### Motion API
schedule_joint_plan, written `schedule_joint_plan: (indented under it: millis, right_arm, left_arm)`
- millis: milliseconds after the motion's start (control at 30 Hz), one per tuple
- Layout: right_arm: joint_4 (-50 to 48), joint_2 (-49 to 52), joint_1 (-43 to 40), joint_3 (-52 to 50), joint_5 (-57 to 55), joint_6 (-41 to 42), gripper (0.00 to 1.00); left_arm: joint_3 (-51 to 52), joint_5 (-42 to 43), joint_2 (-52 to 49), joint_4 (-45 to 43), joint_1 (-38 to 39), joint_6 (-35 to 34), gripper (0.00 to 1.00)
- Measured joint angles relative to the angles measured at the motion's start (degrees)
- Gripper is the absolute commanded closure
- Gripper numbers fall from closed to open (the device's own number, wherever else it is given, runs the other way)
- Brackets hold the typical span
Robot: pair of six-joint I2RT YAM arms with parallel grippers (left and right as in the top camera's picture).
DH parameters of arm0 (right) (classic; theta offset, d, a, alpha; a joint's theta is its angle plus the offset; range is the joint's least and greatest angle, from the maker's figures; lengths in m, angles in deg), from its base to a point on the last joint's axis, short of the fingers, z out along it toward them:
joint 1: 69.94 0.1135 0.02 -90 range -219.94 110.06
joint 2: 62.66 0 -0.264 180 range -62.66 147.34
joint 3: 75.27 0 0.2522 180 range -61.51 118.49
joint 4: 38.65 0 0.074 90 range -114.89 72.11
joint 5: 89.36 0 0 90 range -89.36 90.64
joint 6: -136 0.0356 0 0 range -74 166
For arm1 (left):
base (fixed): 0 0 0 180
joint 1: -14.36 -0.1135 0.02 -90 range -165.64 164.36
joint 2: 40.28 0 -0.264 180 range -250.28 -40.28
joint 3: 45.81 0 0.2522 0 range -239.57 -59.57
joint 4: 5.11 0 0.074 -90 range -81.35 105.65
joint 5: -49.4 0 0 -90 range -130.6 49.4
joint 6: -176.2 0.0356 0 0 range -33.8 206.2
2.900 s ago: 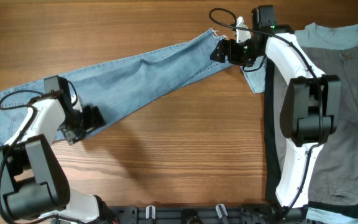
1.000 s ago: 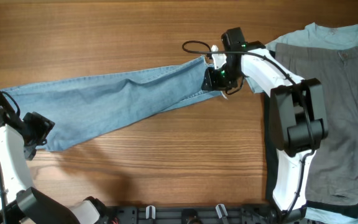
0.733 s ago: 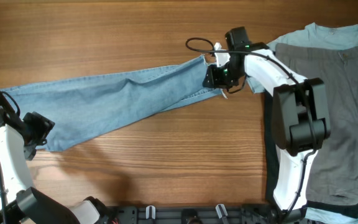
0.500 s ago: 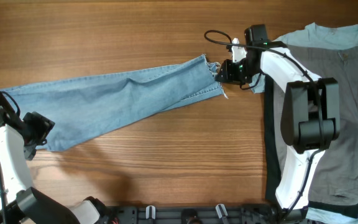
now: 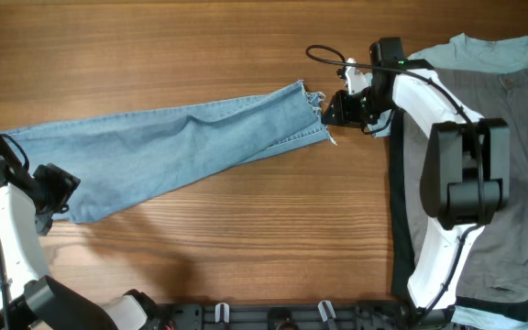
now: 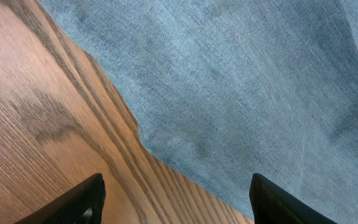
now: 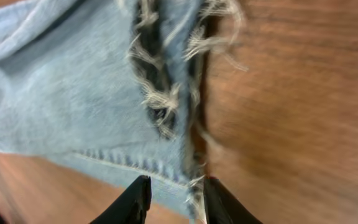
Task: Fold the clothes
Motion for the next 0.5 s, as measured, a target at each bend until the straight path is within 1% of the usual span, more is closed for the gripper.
schedule_joint_plan:
  millis: [167, 367, 500]
  right_arm:
    - [-0.4, -0.1, 2.0, -0.2, 0.1, -1.0, 0.68]
    - [-7.6, -0.1, 2.2, -3.6, 0.1, -0.7, 0.68]
    - [-10.3, -0.1, 3.2, -4.1, 0.1, -0.7, 0.67]
  left_arm:
    - [0.0, 0.0, 0.0, 0.0, 0.0, 0.0, 0.26]
    - [0.0, 0.0, 0.0, -0.2, 0.0, 0.0, 0.26]
    - [0.0, 0.2, 0.0, -0.2, 0.0, 0.0, 0.25]
